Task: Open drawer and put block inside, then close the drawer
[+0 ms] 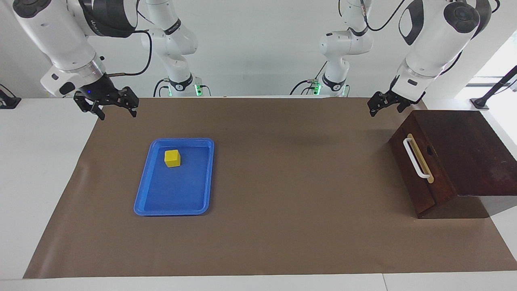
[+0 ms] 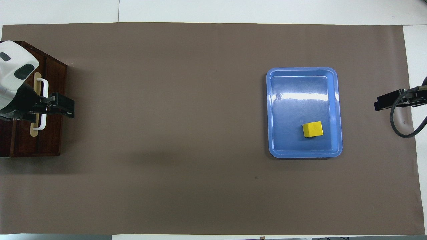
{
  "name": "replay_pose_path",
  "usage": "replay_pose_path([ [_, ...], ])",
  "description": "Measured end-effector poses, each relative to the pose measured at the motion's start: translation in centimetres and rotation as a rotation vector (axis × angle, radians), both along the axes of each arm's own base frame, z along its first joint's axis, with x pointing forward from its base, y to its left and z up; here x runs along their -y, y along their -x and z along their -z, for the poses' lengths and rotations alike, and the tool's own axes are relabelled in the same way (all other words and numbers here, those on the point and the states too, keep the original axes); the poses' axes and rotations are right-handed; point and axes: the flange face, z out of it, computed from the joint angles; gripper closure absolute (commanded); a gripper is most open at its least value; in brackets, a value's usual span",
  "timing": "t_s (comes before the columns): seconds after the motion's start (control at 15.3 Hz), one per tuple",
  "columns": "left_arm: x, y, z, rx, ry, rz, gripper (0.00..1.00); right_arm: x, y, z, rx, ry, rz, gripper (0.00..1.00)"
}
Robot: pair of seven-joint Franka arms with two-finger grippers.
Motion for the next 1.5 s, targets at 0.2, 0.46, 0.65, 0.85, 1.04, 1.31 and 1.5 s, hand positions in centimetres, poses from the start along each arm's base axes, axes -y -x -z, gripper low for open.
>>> replay_pose_path([
  [0.2,0.0,-0.1,-0.1,0.007,0.001,0.0,0.0,0.0,0.0,0.0,0.0,0.0,0.0,0.0],
  [0.46,0.2,-0.2,-0.1,0.014,0.002,0.002,0.0,0.0,0.0,0.0,0.0,0.0,0.0,0.0],
  [0.65,0.5,-0.4,0.2,0.034,0.005,0.007,0.0,0.0,0.1,0.0,-0.002,0.0,0.0,0.0],
  [0.85,0.2,-1.5,1.6,0.118,-0.014,0.017,0.0,-0.1,0.2,0.1,-0.013,0.003,0.063,0.0],
  [1.04,-0.5,-2.1,4.4,0.154,-0.118,0.075,0.0,-0.7,0.7,1.1,-0.044,0.016,0.228,0.0],
  [1.31,-1.4,-3.8,8.8,0.176,-0.213,0.135,0.0,-1.5,2.6,5.1,-0.098,0.017,0.415,0.0],
  [1.5,-3.3,-6.2,13.4,0.209,-0.267,0.176,0.0,-2.2,3.4,9.4,-0.178,-0.041,0.674,0.0],
])
